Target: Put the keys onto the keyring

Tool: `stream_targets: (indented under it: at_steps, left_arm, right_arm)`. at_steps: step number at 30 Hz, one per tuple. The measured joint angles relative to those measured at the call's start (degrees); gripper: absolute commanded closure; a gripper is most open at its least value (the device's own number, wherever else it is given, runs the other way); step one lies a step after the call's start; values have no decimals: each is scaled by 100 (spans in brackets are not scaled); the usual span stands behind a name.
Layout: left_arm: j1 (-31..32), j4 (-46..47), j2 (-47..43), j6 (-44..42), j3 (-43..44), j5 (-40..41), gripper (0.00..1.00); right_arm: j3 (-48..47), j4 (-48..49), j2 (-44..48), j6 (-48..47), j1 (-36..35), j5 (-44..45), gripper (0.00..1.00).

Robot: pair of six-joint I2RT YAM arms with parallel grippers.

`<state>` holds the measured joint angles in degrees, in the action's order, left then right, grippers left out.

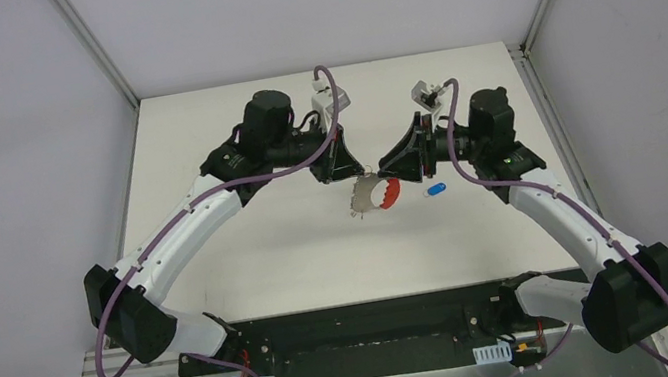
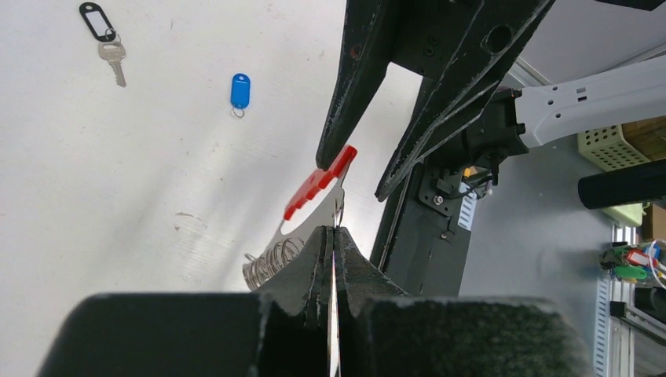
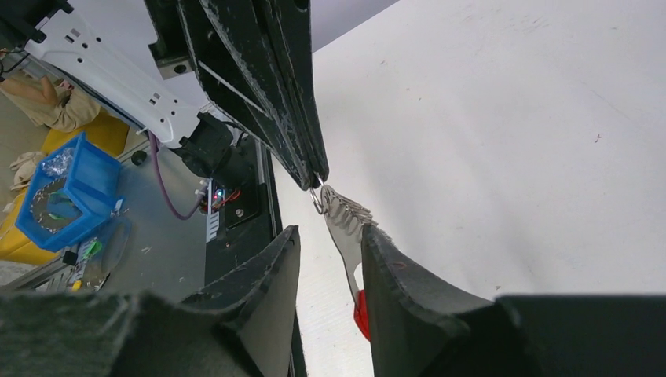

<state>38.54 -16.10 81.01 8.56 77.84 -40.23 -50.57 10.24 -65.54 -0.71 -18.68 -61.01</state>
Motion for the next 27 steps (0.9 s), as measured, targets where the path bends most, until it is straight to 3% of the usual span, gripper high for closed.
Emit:
stream_targets:
  at_steps: [7,18,27]
  left_arm:
    - [0,2,-59,155,0,0,100]
    - [0,39,-79,295,0,2,100]
    - [13,-461,-68,4,76,308,100]
  right_arm:
    - [175,-125,-2,-385,0,-140,61]
    - [175,-439,-7,-960,-127,-76,99]
    - [173,-612,-7,-1117,-177,-42,100]
